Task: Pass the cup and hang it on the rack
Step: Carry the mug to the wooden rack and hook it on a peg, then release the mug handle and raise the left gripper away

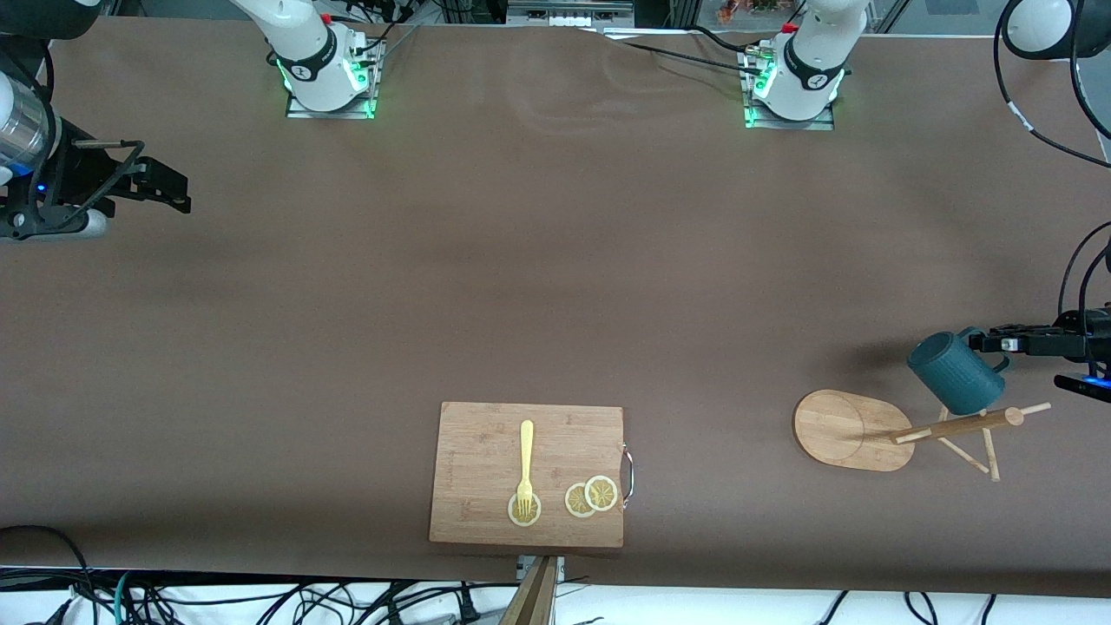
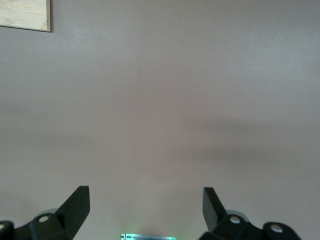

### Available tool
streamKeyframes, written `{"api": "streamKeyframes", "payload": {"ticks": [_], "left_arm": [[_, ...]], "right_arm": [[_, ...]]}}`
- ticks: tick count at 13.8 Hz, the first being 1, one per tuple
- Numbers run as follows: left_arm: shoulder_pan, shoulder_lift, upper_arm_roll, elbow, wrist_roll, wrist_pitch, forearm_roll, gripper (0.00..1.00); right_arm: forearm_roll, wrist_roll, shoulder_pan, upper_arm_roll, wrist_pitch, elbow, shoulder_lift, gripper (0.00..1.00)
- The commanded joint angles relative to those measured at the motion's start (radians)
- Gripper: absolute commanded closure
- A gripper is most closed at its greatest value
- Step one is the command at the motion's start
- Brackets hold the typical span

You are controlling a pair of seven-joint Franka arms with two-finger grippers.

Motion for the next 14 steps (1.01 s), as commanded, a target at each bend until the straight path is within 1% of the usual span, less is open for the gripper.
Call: {"api": "streamKeyframes", "payload": {"ticks": [1, 2, 3, 4, 5, 6, 11, 12, 14], "left_arm": [[0.011, 0.04, -0.009, 0.055, -0.019, -0.013, -0.026, 0.86], [0.011, 0.04, -0.009, 0.055, -0.017, -0.013, -0.026, 0.84], [0.011, 0.04, -0.009, 0.055, -0.017, -0.013, -0.026, 0.76], [0.011, 0.04, -0.009, 0.055, -0.017, -0.013, -0.026, 0.56], [0.011, 0.04, -0.009, 0.057, -0.017, -0.013, -0.026, 0.25], [0.014, 0.038, -0.009, 0.055, -0.016, -0.015, -0.026, 0.0], [0.016, 0.028, -0.004, 0.094, -0.019, -0.038, -0.006, 0.0], [0.014, 0.028, -0.006, 0.115, -0.019, -0.071, 0.02, 0.0], [0.01, 0.014, -0.015, 0.169, -0.019, -0.104, 0.109, 0.0]], "right_arm": [[0.005, -0.008, -0.013, 0.007, -0.009, 0.006, -0.002, 0.0], [0.005, -0.006, -0.013, 0.007, -0.009, 0.006, -0.002, 0.0], [0.005, -0.008, -0.013, 0.007, -0.009, 0.006, -0.001, 0.0], [0.005, -0.008, -0.012, 0.007, -0.006, 0.006, -0.001, 0.0], [0.005, -0.006, -0.012, 0.007, -0.003, 0.006, -0.001, 0.0], [0.007, -0.008, -0.012, 0.007, -0.002, 0.006, -0.001, 0.0], [0.007, -0.008, -0.012, 0.007, 0.003, 0.006, -0.001, 0.0], [0.007, -0.006, -0.012, 0.008, 0.003, 0.006, -0.002, 0.0], [0.007, -0.006, -0.012, 0.008, 0.004, 0.006, -0.002, 0.0]]}}
